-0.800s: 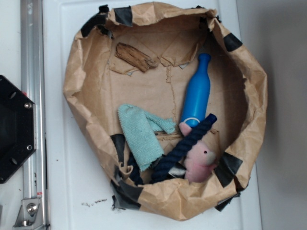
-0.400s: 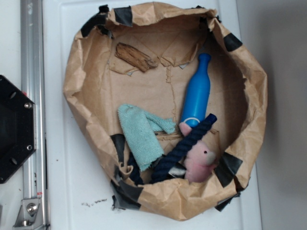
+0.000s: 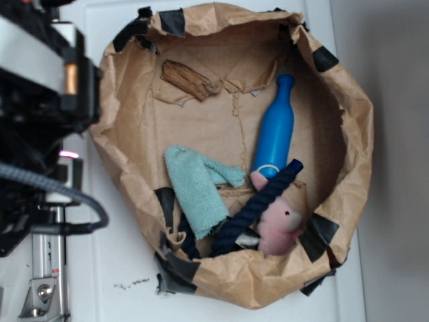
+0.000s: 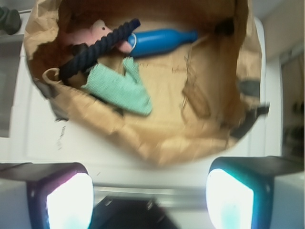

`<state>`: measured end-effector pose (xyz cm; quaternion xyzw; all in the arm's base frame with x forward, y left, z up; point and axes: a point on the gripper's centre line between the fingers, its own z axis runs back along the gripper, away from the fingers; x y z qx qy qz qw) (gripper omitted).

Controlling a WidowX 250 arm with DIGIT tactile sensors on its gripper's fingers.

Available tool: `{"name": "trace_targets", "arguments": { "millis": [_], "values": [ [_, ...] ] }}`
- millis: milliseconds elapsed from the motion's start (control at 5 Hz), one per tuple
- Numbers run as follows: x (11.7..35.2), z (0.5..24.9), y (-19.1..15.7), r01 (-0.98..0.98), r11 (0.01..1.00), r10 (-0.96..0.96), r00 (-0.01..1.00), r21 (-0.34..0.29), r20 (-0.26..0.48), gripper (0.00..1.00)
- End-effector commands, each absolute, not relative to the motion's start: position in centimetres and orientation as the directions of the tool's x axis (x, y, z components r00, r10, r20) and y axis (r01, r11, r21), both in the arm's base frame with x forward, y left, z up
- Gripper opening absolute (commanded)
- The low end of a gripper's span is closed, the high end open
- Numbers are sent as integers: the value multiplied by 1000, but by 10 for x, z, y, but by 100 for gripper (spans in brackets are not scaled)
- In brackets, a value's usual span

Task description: Grab the wood chip.

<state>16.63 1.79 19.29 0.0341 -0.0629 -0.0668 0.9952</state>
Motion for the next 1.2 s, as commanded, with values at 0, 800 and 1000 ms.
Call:
{"name": "trace_targets", "arguments": {
  "millis": [0, 800, 1000],
  "values": [
    [216, 150, 30, 267, 955, -277, 958, 130, 74, 100],
    [232, 129, 66, 299, 950, -298, 954, 85, -22, 100],
    [233, 107, 69, 321, 941, -315, 947, 109, -62, 100]
  ]
}}
